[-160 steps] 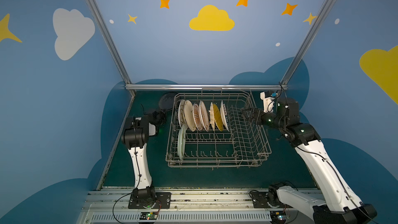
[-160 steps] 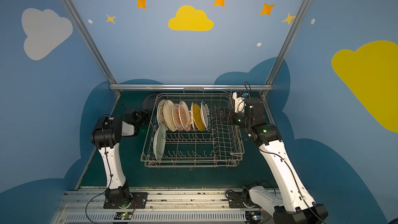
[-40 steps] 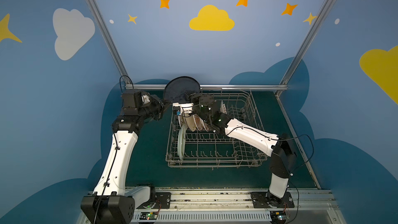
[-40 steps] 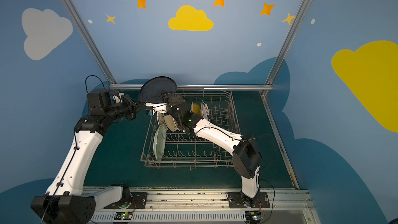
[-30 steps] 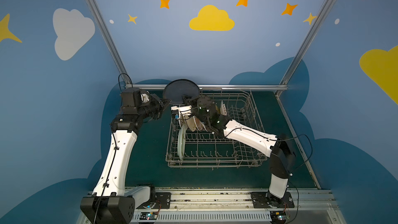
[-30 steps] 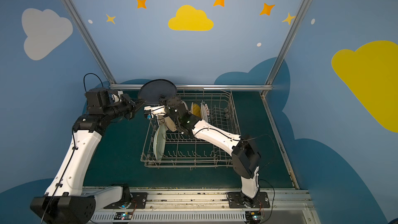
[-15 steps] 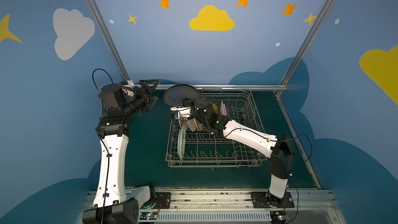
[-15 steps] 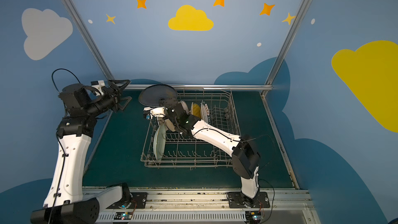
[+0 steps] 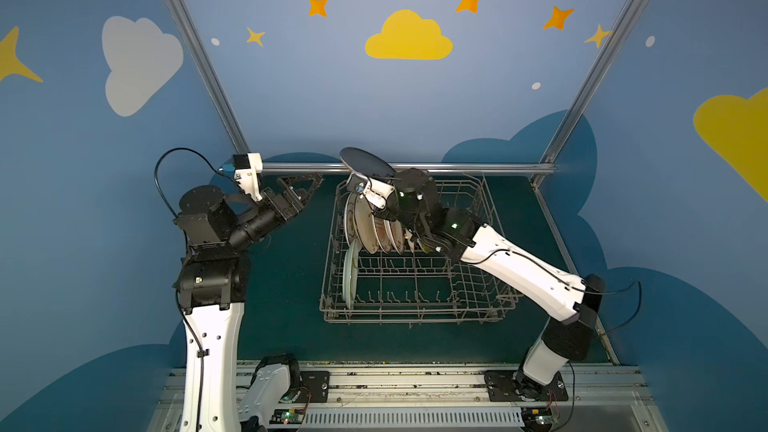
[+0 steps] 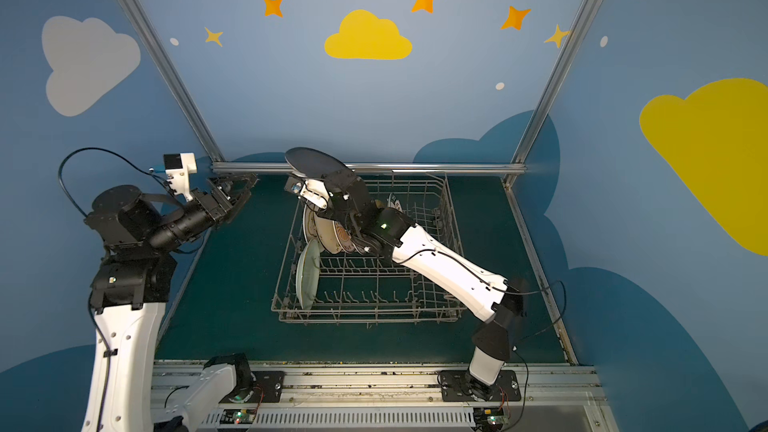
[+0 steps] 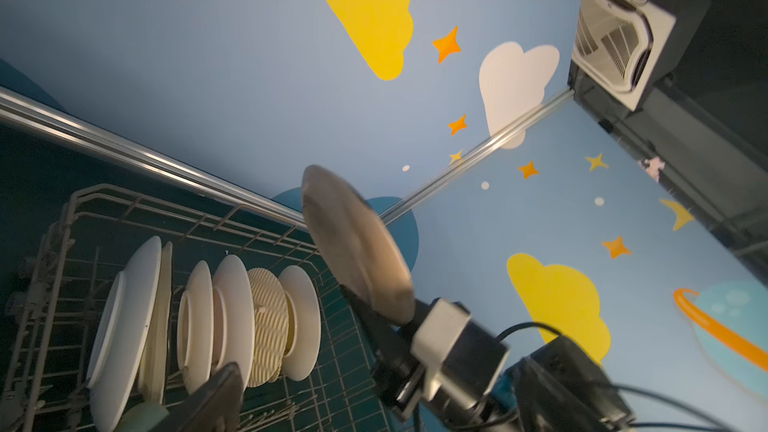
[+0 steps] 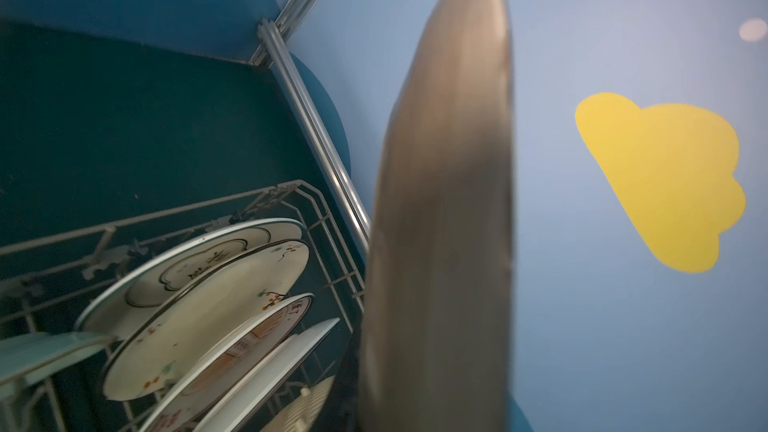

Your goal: Load the plates into the dish rack

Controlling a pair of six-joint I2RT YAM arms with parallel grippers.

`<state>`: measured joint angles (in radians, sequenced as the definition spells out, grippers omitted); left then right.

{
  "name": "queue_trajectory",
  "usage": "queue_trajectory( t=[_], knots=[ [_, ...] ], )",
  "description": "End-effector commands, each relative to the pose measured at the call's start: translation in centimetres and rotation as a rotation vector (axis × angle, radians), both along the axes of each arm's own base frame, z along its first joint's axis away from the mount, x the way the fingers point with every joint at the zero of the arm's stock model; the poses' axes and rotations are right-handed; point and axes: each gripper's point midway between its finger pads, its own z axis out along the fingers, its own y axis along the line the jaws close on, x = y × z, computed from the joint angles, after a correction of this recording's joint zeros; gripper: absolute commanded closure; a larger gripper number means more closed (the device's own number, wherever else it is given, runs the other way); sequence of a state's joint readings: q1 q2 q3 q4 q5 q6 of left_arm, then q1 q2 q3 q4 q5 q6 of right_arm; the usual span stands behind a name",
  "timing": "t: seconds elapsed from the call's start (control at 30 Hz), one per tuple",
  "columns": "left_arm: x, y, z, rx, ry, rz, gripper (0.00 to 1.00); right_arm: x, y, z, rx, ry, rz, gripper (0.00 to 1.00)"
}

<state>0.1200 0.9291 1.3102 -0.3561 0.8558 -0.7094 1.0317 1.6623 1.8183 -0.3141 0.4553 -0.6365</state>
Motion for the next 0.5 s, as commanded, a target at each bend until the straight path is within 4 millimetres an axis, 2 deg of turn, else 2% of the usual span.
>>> queue_trajectory(
  t=[0.0, 0.17, 0.27, 0.33, 0.47],
  knots=[
    [-0.2, -1.1, -2.8, 0.123, -0.036, -0.055, 0.0, -3.0, -5.2, 6.3, 0.359, 0.155, -0.063, 1.0],
    [-0.6, -1.5, -6.1, 0.223, -0.046, -0.037, 0.0, -6.0, -10.0, 4.9, 0.584, 0.529, -0.066, 1.0],
    [-0.4, -1.1, -8.6, 0.284, -0.039, 0.014, 0.0, -7.0, -11.8, 3.4, 0.73, 0.771, -0.13, 1.0],
    [-0.2, -0.5, -10.0, 0.302, -0.026, 0.059, 0.0, -7.5, -12.1, 2.1, 0.802, 0.918, -0.154, 1.0],
    [0.4, 1.3, -13.1, 0.334, 0.027, 0.177, 0.0, -8.9, -10.8, 0.5, 0.874, 1.107, -0.138, 1.0]
  ],
)
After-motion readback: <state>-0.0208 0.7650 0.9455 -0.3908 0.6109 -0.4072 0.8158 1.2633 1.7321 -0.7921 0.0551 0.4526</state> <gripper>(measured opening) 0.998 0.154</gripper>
